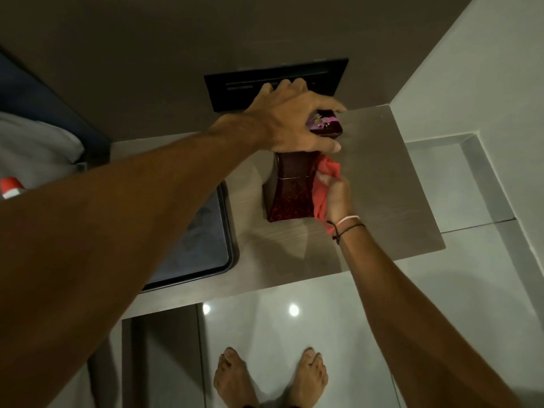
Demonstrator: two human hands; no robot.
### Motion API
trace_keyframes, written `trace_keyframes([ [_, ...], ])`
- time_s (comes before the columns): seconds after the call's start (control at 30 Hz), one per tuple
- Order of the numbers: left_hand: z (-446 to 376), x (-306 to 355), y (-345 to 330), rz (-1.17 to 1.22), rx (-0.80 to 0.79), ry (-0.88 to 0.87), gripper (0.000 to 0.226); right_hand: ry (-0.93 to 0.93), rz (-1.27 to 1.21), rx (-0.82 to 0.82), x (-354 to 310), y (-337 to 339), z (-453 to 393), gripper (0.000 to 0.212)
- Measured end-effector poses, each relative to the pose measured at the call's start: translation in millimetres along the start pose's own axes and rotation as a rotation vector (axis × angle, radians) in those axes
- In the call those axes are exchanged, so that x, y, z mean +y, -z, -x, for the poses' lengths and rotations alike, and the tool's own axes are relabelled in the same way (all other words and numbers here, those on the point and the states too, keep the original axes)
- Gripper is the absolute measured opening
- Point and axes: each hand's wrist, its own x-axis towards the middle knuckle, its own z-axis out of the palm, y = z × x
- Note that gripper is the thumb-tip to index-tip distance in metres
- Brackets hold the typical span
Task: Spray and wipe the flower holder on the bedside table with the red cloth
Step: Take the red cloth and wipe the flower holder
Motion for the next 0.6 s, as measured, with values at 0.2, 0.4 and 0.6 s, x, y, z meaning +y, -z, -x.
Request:
trace_keyframes([
  [0.2, 4.9, 4.7, -7.0, -0.066, 0.014, 0.0, 0.08, 0.092, 0.023, 0.186, 21.3, 10.6, 41.8, 0.026],
  [0.4, 13.9, 13.1, -12.9, -0.132, 0.029, -0.009, 0.083, 0.102, -0.019, 0.252, 43.4, 13.8, 76.8, 0.032],
  [0.6, 23.5, 16.4, -24.0, -0.201, 0.065, -0.023, 0.085, -0.064, -0.269, 0.51, 73.4, -9.1, 98.6, 0.031],
])
